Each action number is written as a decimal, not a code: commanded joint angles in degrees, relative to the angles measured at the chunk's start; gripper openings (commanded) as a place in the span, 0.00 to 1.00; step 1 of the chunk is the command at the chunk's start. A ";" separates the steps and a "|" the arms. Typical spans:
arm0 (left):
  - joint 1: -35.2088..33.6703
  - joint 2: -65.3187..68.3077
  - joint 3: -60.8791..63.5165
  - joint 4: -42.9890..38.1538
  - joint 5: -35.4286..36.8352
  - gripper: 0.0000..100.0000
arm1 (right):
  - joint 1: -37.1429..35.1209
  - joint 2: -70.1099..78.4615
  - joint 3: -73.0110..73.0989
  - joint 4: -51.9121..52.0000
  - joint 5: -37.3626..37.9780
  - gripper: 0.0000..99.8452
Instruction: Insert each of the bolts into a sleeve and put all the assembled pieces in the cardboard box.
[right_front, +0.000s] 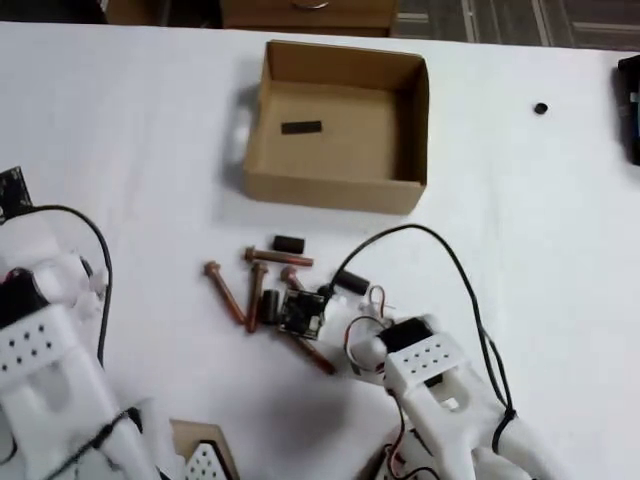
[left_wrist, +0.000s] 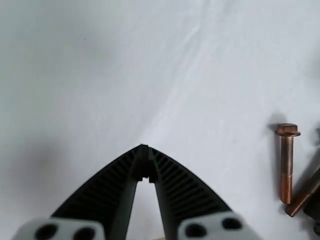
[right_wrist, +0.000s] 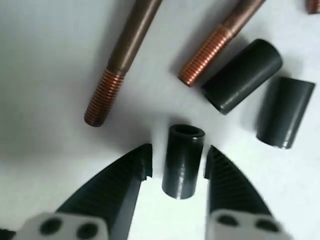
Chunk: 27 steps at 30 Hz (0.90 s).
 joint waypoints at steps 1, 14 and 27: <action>-0.35 -6.24 -2.33 0.35 0.00 0.02 | 0.48 0.31 0.00 -0.66 -0.18 0.03; 9.58 -8.26 0.84 6.86 0.18 0.02 | 0.57 -0.31 -1.05 -0.92 -0.53 0.02; 33.76 20.57 -13.93 15.30 24.18 0.02 | 20.53 -19.47 -7.47 -8.84 -3.69 0.02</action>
